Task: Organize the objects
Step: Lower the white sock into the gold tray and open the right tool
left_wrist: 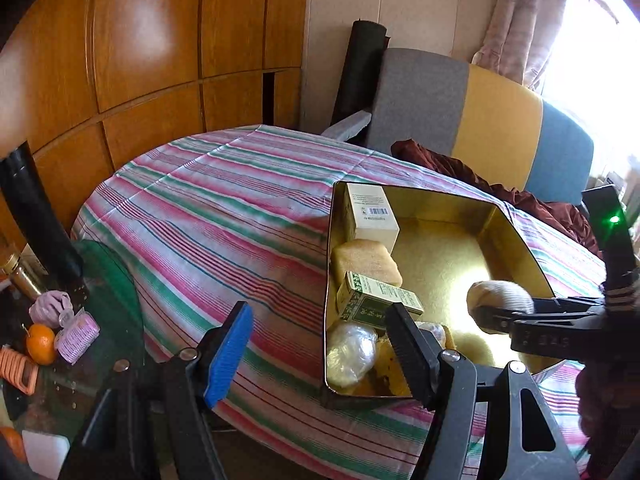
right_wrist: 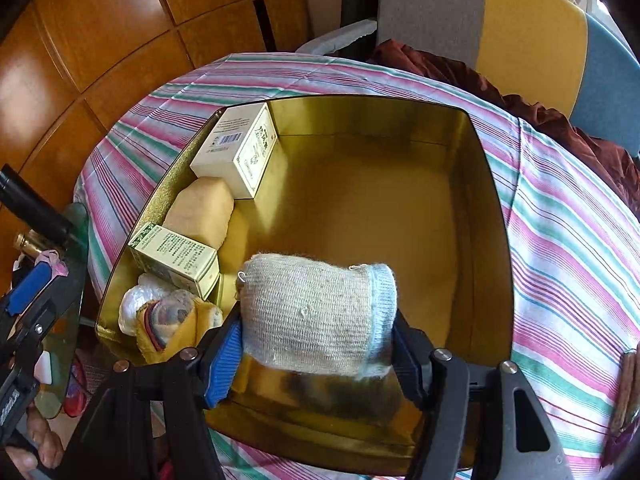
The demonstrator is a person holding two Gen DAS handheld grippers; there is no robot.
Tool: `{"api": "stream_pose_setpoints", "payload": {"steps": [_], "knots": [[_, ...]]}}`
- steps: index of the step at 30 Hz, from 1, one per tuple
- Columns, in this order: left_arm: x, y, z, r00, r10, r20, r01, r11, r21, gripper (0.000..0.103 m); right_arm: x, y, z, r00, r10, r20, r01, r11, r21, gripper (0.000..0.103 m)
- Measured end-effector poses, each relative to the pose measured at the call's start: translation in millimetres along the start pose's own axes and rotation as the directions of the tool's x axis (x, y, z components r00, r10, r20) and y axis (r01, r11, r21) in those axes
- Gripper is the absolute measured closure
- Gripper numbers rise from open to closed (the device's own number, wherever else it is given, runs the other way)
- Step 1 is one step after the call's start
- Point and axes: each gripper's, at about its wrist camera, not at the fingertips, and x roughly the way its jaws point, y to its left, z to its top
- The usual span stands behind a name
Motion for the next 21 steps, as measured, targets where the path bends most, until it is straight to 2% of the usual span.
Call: {"api": "stream_pose_setpoints", "payload": {"steps": [5,6,8,13,21], "knots": [[-2.5,-2.8,0.5,1.0,-0.004,0.005,0.004,1.0,0.006,0.03,6.8,3.8,-3.7,0.999,0.038,-0.029,-0.038,0.999,0.003,0.033],[-3.0,-3.3,0.4,1.0,-0.004,0.007,0.004,1.0,0.007,0.03,6.3,3.7,-4.6,0.999,0.043,-0.027,-0.043,0.999,0.005,0.032],[-4.0,-4.7,0.1,1.0,-0.004,0.009,0.003,1.0,0.01,0.027,3.6,3.8,-5.5,0.998,0.055,-0.014,-0.055,0.998,0.008,0.023],[-7.2,-8.5,0.2,1.0,-0.007,0.016,0.007,1.0,0.016,0.026,-9.1,0.8,-7.4,0.997,0.073,0.025,-0.074,0.997,0.029,0.022],[-15.9,-18.1,1.6,0.999,-0.017,0.038,0.016,0.999,0.037,0.023,-39.9,-10.3,-16.5,0.995,0.009,0.102,-0.014,0.999,0.047,0.022]]}}
